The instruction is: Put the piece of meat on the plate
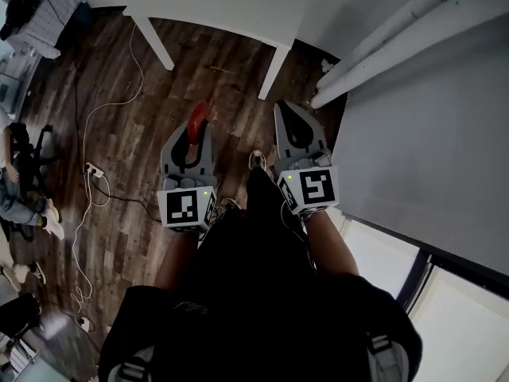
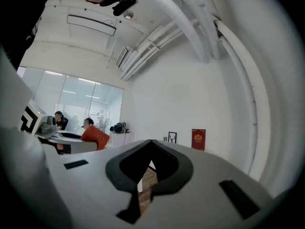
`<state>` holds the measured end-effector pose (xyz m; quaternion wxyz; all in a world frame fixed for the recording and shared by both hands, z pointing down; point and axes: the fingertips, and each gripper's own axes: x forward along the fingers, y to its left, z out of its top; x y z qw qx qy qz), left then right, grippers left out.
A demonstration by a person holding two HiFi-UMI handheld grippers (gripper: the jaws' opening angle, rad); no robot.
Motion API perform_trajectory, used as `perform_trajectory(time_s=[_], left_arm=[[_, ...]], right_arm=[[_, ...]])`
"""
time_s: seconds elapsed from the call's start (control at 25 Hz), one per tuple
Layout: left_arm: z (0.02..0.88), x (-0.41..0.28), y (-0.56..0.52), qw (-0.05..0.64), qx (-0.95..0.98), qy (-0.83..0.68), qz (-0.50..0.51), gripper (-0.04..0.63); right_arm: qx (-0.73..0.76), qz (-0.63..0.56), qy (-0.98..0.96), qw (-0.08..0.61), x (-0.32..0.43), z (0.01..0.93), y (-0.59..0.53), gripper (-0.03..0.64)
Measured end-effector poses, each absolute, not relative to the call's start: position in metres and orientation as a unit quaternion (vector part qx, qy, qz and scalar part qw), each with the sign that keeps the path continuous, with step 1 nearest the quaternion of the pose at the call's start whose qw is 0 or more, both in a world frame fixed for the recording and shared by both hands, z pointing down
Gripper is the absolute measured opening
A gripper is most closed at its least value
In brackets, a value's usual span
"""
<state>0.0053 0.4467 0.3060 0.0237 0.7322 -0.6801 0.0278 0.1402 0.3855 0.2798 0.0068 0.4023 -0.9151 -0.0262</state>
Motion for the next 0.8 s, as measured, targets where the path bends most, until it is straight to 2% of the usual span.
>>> perform_trajectory(time_s=[0.52,0.8], left_arm=[[0.294,-0.022,0.3,0.038,0.712,-0.699,0.051,0.089],[0.309,-0.014,0.221,0.054,0.712,-0.696,0.077,0.089]], right_arm=[[0.336,-0.006,-0.942,-0.011,0.072,0.277,0.23,0.02],[0.315,0.025,-0.949,0.001,0.076,0.304,0.151,0.02]])
